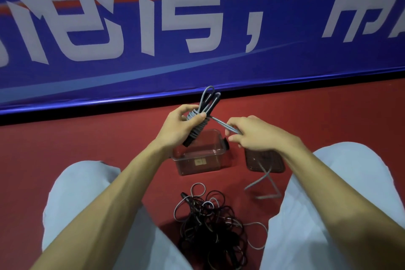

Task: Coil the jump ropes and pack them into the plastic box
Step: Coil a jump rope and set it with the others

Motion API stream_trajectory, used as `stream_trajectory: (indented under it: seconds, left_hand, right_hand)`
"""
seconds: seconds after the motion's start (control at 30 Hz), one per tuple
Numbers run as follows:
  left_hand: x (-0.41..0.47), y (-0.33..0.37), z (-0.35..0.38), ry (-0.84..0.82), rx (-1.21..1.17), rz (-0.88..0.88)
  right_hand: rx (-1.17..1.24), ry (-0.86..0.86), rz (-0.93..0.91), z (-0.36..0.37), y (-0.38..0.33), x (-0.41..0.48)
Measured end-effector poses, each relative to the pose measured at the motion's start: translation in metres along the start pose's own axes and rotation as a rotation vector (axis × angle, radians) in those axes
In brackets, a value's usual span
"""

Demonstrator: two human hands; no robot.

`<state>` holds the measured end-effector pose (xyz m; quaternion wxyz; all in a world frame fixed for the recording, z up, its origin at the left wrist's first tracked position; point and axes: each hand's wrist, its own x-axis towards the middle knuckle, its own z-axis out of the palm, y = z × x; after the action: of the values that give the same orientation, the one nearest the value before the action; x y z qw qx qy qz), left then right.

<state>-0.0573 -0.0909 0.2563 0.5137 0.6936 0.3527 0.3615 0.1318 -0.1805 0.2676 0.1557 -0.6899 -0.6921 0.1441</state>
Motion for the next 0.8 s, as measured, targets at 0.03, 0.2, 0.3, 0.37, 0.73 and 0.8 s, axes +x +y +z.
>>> stream_trajectory:
  seconds: [0.03,0.2,0.3,0.37,0.73,0.8]
  left_hand:
    - [0.002,-0.003,-0.001,0.014,0.083,0.022]
    - [0.008,-0.016,-0.006,-0.035,0.625,0.083]
    - [0.007,-0.02,-0.006,-0.104,0.811,0.098]
    - [0.005,-0.02,-0.004,-0.162,0.903,0.123]
    - [-0.004,-0.009,-0.005,-0.396,1.064,0.355]
    - [-0.007,-0.006,-0.004,-0.363,1.092,0.35]
  right_hand:
    - [-0.058,0.02,-0.04,0.0,0.0,0.0]
    - [-0.347,0.166,-0.327,0.005,-0.013,-0.009]
    - [-0.557,0.275,-0.459,0.012,-0.021,-0.011]
    - [-0.579,0.297,-0.504,0.015,-0.024,-0.008]
    - [-0.065,0.601,-0.014,0.011,-0.014,-0.001]
    - [-0.001,0.57,0.09,0.011,-0.015,0.0]
